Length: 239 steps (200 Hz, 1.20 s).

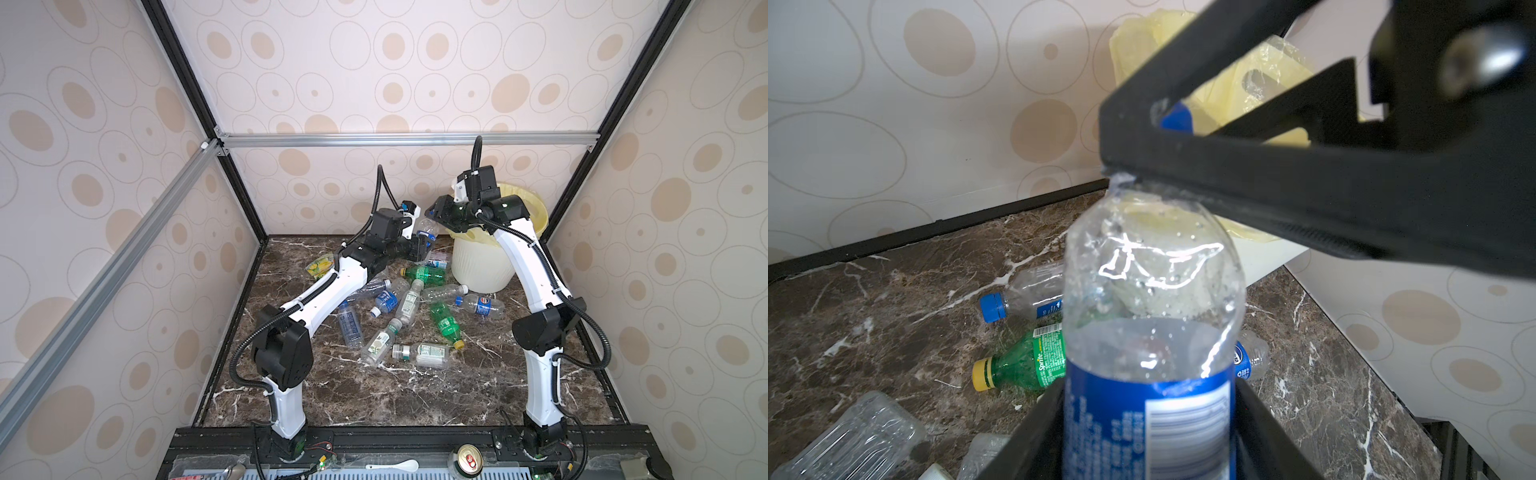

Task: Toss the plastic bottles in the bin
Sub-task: 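Lift the bottle with the left gripper while the right gripper grasps its cap, then carry the bottle over the bin and release it with the right gripper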

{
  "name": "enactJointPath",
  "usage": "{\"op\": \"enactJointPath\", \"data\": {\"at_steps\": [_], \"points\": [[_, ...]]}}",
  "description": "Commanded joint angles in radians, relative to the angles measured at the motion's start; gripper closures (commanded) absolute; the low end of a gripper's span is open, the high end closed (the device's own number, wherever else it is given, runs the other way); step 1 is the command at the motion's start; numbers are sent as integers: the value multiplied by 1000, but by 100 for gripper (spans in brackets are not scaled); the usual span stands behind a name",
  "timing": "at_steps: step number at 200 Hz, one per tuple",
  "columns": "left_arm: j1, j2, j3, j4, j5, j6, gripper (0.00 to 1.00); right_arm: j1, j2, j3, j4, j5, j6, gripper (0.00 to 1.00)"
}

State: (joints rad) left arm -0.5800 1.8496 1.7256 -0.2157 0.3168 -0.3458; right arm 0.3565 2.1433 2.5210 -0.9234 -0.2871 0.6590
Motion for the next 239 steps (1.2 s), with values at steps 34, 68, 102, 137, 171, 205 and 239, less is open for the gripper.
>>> {"op": "enactJointPath", "data": {"at_steps": [34, 68, 102, 137, 171, 205, 239], "points": [[-15, 9, 79, -11, 19, 30, 42, -14, 17, 13, 14, -10, 7, 68], [-21, 25, 114, -35, 18, 36, 37, -19, 11, 13, 21, -5, -1, 78], [-27, 23, 142, -67, -11, 41, 26, -21, -7, 20, 33, 18, -21, 82], [-36, 11, 192, -124, -48, 65, 10, -36, -40, 39, 34, 80, -57, 82], [-47, -12, 241, -164, -71, 68, 1, -63, -94, 78, 33, 169, -120, 82], [-57, -23, 291, -179, -96, 49, 1, -70, -195, 66, 73, 290, -242, 82], [-66, 3, 368, -186, -118, 31, 1, -71, -325, -13, 183, 437, -361, 82]]}}
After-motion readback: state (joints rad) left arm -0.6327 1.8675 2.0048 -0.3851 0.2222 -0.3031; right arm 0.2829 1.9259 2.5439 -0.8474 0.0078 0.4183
